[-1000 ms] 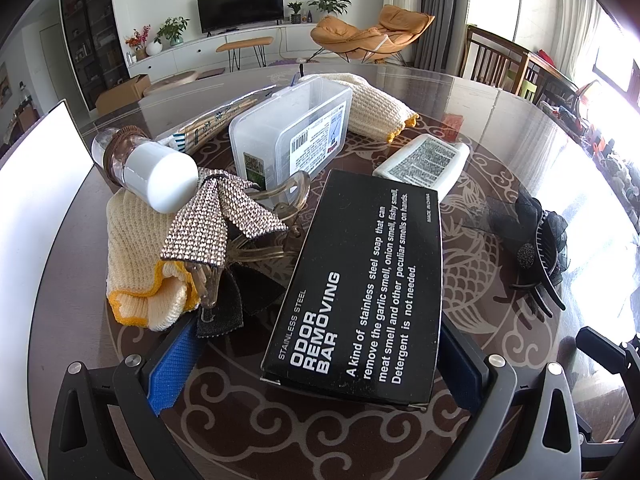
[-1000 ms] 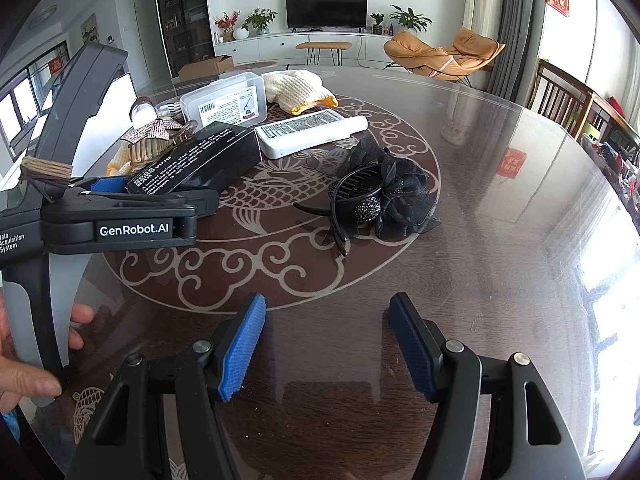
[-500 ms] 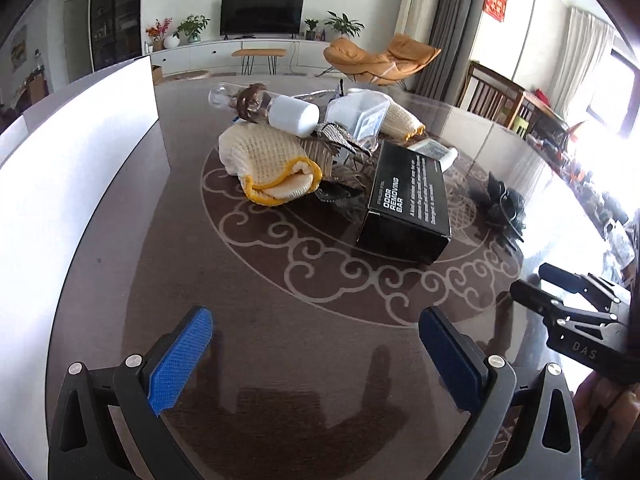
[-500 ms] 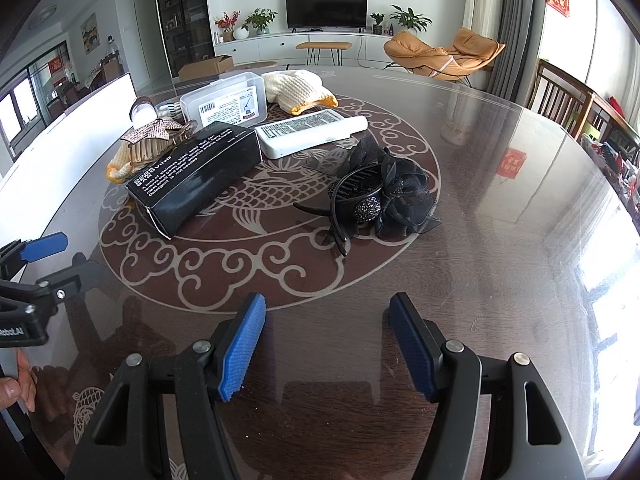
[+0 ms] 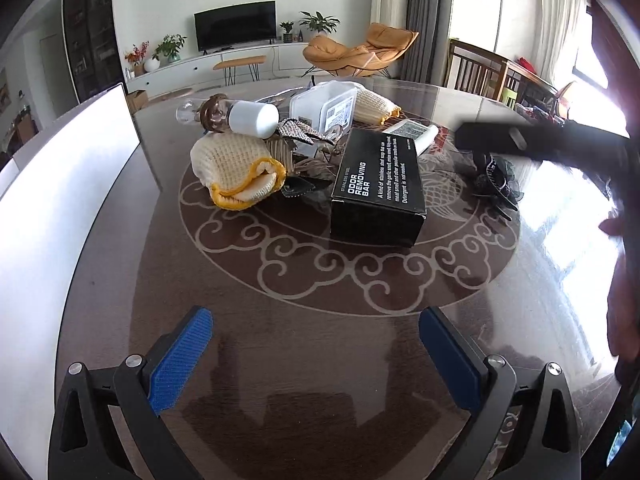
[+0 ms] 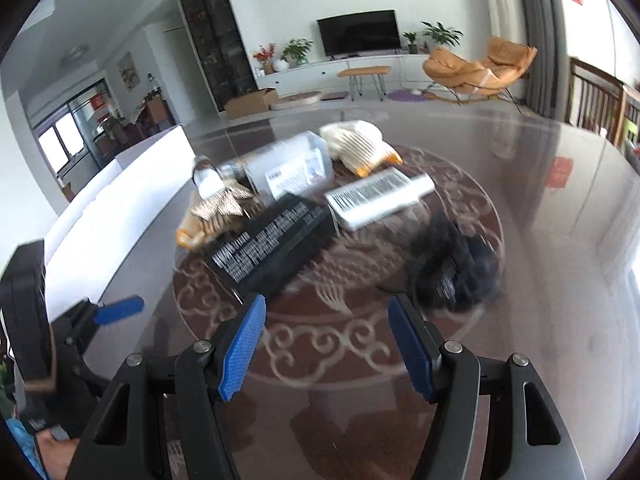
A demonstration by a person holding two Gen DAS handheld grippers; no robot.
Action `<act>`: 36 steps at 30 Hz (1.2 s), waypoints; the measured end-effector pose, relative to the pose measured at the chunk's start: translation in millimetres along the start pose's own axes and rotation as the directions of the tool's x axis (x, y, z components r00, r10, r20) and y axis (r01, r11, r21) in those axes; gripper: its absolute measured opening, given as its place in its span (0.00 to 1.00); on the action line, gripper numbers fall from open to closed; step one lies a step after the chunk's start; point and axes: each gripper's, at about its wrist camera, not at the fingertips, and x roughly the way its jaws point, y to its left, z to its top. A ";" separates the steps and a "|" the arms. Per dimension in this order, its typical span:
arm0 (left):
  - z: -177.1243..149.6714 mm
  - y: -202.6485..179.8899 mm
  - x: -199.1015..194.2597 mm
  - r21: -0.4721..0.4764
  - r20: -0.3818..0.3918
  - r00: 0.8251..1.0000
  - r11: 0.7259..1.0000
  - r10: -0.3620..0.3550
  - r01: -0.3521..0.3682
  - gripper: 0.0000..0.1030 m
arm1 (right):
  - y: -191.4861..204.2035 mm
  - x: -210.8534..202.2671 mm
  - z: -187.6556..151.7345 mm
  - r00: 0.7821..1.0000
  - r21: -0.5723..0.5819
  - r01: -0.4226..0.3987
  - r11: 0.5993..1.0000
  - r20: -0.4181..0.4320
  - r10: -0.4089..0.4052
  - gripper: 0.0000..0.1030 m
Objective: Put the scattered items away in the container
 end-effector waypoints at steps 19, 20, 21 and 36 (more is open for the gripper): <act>-9.0 -4.5 -10.3 0.030 0.004 1.000 1.000 0.008 -0.008 1.00 | 113.6 160.9 96.2 0.744 0.053 -0.486 0.872 -0.500 0.444 0.64; -8.5 -5.6 -9.2 0.036 -0.001 1.000 0.999 0.011 -0.011 1.00 | 105.3 159.2 96.3 0.760 0.065 -0.452 0.890 -0.493 0.422 0.62; -7.9 -6.2 -8.7 0.040 -0.003 1.000 0.999 0.015 -0.015 1.00 | 93.9 159.3 95.5 0.761 0.115 -0.428 0.896 -0.489 0.426 0.62; -8.4 -5.4 -8.1 0.046 -0.014 1.000 0.999 0.002 -0.001 1.00 | -40.7 11.5 30.8 0.912 0.346 -0.293 0.891 -0.180 0.370 0.62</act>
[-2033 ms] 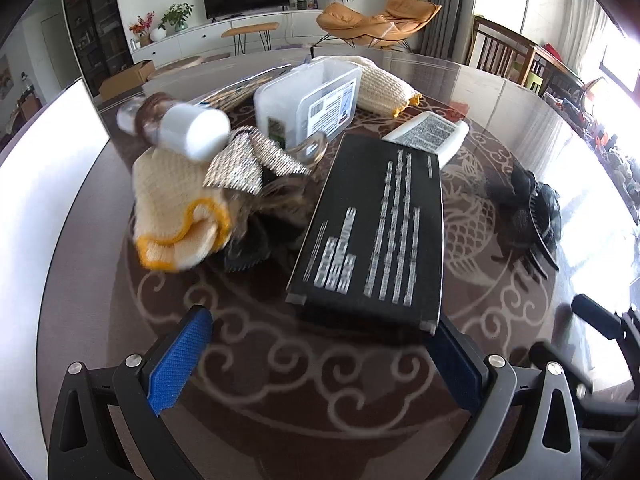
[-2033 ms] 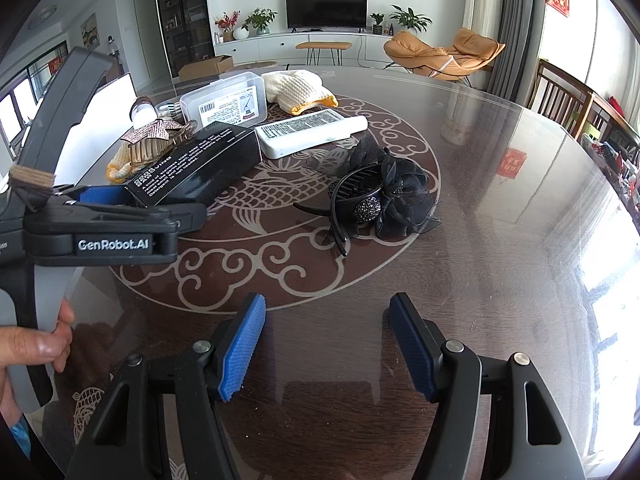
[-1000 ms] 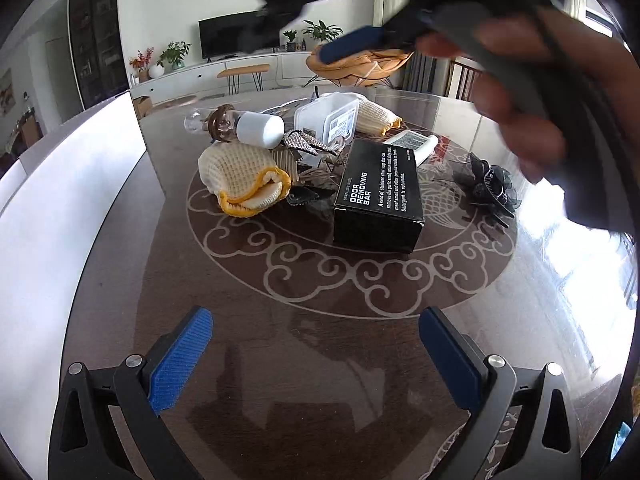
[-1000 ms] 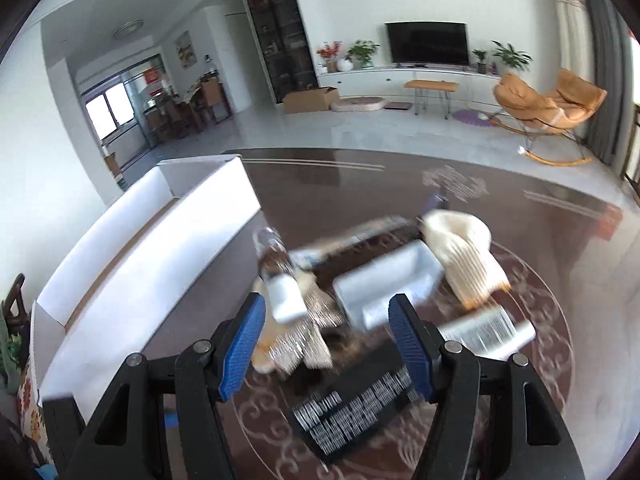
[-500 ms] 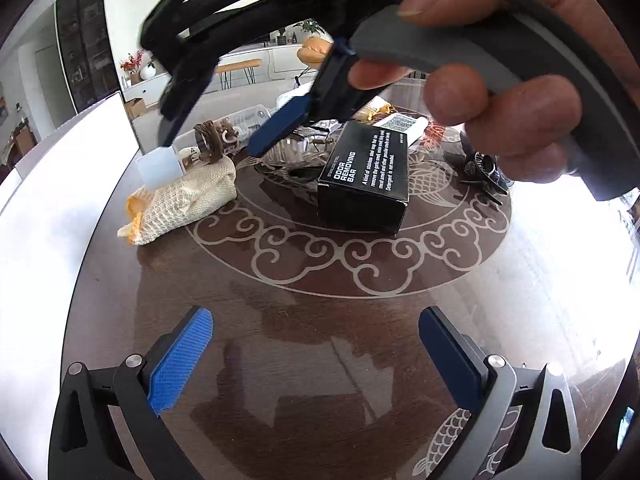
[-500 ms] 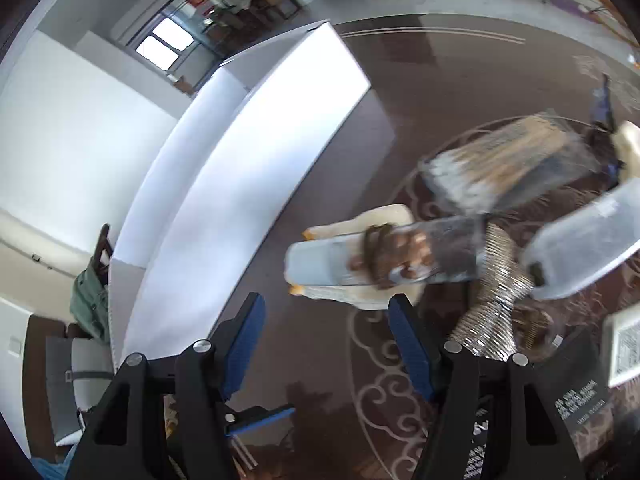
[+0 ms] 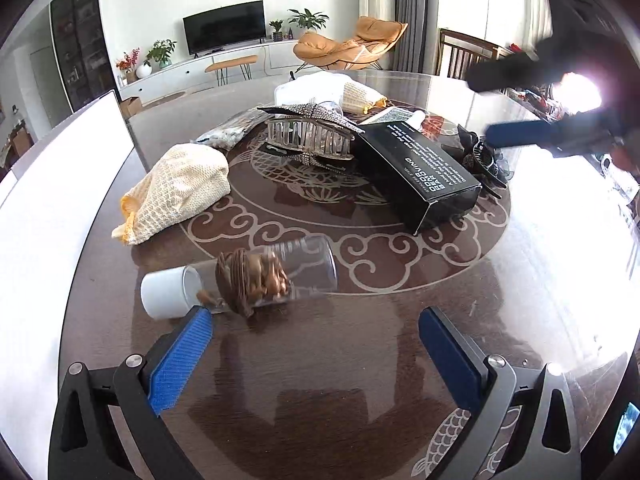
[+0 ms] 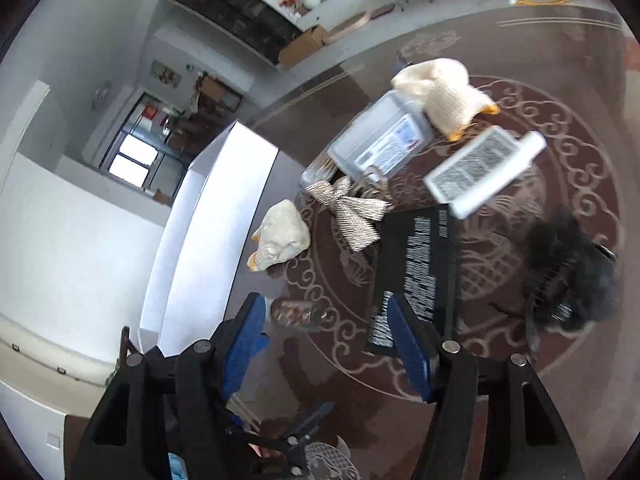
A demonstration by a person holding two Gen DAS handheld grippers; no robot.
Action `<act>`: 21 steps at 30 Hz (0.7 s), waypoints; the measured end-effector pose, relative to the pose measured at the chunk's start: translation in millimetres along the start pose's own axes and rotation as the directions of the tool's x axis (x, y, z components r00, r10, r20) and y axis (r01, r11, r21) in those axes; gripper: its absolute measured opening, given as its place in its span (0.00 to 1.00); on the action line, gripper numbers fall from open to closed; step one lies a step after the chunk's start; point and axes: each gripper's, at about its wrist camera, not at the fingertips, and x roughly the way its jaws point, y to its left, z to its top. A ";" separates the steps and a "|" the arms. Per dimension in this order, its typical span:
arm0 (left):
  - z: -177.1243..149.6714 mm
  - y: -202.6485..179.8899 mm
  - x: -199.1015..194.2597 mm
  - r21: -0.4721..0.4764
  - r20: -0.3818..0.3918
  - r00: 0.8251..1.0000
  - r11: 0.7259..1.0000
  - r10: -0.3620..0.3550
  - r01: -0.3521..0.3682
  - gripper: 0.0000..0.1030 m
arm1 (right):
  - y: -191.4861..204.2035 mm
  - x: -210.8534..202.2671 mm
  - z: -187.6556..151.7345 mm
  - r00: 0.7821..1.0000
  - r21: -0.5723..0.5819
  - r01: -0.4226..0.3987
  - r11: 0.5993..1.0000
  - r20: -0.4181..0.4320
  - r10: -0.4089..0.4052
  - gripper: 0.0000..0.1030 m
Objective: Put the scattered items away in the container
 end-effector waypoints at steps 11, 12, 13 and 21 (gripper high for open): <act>-32.2 43.3 -39.5 -0.155 -0.024 0.996 0.984 -0.088 0.083 1.00 | -27.0 -18.7 -118.1 0.887 -0.219 0.463 0.859 0.110 -0.449 0.64; -31.3 51.6 -40.0 -0.212 -0.024 0.993 0.972 -0.113 0.105 1.00 | -25.3 -14.1 -121.5 0.879 -0.237 0.477 0.846 0.127 -0.460 0.64; -30.6 58.0 -41.3 -0.269 -0.021 0.991 0.955 -0.132 0.121 1.00 | -24.3 -12.2 -125.4 0.873 -0.252 0.488 0.836 0.143 -0.467 0.64; 26.9 38.7 -19.5 -0.391 -0.033 0.998 0.919 -0.059 0.042 1.00 | -20.0 -7.0 -135.9 0.855 -0.320 0.517 0.794 0.218 -0.470 0.65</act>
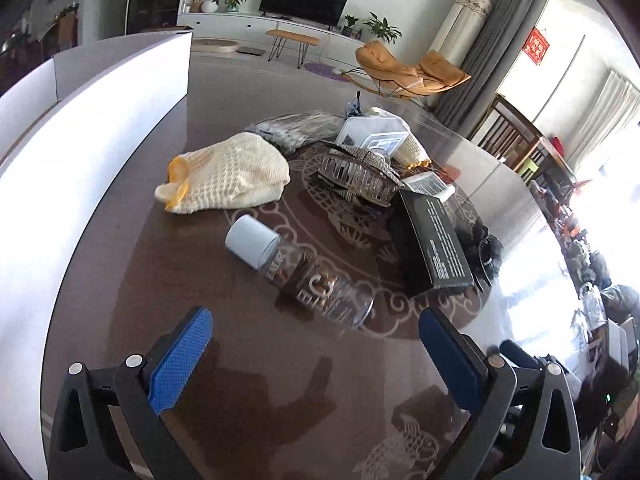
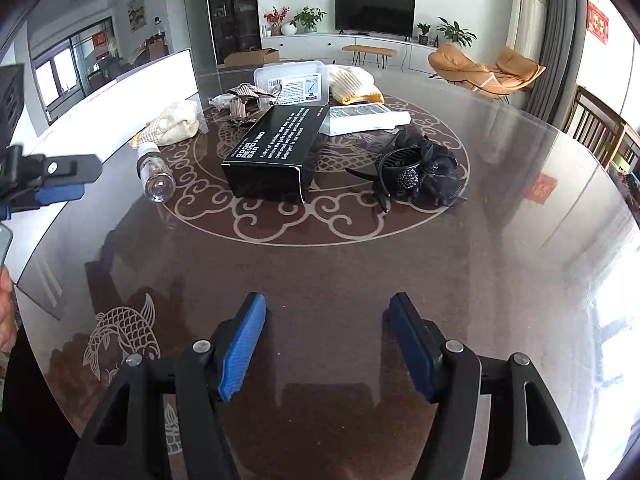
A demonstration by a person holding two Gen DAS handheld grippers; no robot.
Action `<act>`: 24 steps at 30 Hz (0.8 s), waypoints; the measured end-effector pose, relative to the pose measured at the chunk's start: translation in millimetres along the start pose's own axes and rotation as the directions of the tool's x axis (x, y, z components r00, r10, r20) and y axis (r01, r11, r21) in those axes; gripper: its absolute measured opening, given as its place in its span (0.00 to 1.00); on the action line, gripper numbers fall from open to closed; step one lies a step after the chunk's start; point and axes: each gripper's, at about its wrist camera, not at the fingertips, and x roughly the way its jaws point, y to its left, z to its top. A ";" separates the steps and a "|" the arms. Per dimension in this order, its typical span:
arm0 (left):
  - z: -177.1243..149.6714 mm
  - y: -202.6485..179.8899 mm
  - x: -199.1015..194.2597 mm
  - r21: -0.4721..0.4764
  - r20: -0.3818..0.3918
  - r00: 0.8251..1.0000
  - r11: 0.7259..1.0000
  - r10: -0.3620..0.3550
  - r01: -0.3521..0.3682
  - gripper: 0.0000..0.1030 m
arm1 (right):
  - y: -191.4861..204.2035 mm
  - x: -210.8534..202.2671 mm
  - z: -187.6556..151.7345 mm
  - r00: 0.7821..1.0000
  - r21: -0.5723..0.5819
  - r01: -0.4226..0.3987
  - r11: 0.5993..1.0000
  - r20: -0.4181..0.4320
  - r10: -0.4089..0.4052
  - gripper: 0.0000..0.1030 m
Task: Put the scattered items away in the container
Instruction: 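Grasp the glass bottle around its middle with the left tool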
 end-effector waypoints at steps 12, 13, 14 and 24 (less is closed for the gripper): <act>12.8 -8.4 65.1 0.040 -0.082 0.952 0.956 0.294 -0.291 1.00 | 0.5 -4.6 -4.2 1.000 0.009 -0.007 1.000 0.010 0.007 0.64; 11.0 -8.0 63.9 0.051 -0.072 0.956 0.959 0.283 -0.280 1.00 | 0.4 -4.6 -4.2 1.000 0.011 -0.009 1.000 0.011 0.009 0.64; 10.2 -7.5 62.8 0.059 -0.070 0.959 0.960 0.276 -0.272 1.00 | 0.3 -4.6 -4.2 1.000 0.012 -0.010 1.000 0.012 0.010 0.64; -2.0 4.1 46.1 0.128 -0.004 0.973 0.965 0.231 -0.228 0.74 | 0.1 -5.1 -4.0 1.000 0.013 -0.007 1.000 0.012 0.007 0.64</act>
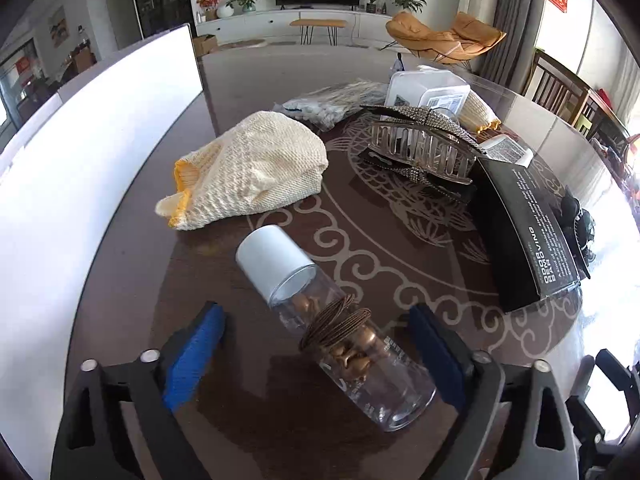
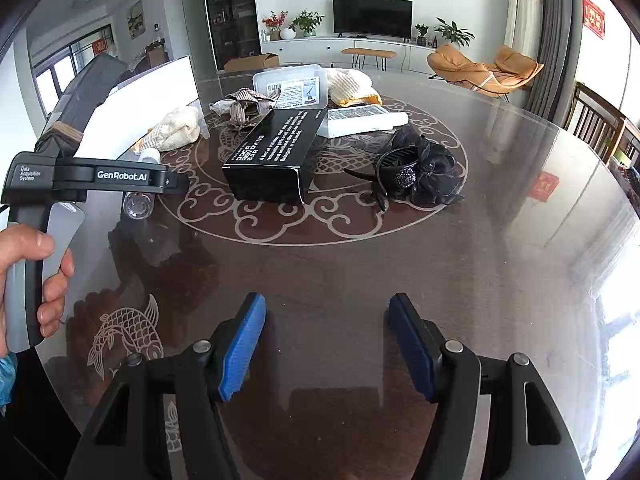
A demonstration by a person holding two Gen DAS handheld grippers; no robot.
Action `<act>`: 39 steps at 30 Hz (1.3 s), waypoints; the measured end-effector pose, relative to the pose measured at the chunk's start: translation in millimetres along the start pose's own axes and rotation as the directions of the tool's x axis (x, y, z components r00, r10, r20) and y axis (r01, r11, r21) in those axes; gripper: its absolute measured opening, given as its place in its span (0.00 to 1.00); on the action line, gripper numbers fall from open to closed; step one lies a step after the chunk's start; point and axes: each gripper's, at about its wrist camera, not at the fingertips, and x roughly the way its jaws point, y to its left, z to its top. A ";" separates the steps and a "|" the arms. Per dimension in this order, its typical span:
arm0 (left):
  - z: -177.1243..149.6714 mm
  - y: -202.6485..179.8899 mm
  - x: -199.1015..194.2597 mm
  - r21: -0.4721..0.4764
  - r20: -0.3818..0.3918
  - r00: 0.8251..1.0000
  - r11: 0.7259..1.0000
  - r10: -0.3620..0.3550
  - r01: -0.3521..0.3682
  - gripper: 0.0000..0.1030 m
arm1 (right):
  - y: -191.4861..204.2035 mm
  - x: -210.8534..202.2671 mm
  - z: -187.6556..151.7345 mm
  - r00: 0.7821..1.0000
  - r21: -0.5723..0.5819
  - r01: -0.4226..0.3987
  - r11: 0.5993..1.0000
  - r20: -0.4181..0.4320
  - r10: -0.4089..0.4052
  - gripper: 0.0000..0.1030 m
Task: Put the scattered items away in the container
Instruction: 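Grasp the glass bottle around its middle with the left tool, then grasp the black ODOR REMOVING BAR box with the right tool while the left tool holds the bottle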
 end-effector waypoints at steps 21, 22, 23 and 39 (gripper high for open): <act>-27.5 16.4 -22.1 0.051 0.070 0.995 0.996 -0.071 0.067 0.33 | 19.0 11.8 82.6 0.984 0.075 -0.157 0.985 0.091 0.150 0.64; -28.5 17.3 -22.7 0.047 0.071 0.995 0.996 -0.076 0.073 0.33 | 25.6 19.0 94.7 0.988 0.059 -0.136 0.989 0.079 0.131 0.64; -28.4 18.6 -22.3 0.042 0.072 0.994 0.996 -0.082 0.079 0.33 | 31.7 26.5 105.1 0.992 0.045 -0.108 0.993 0.066 0.105 0.64; -25.0 17.8 -20.6 0.036 0.072 0.994 0.996 -0.079 0.077 0.33 | 47.5 85.4 119.3 0.989 -0.017 0.135 0.991 -0.059 -0.136 0.64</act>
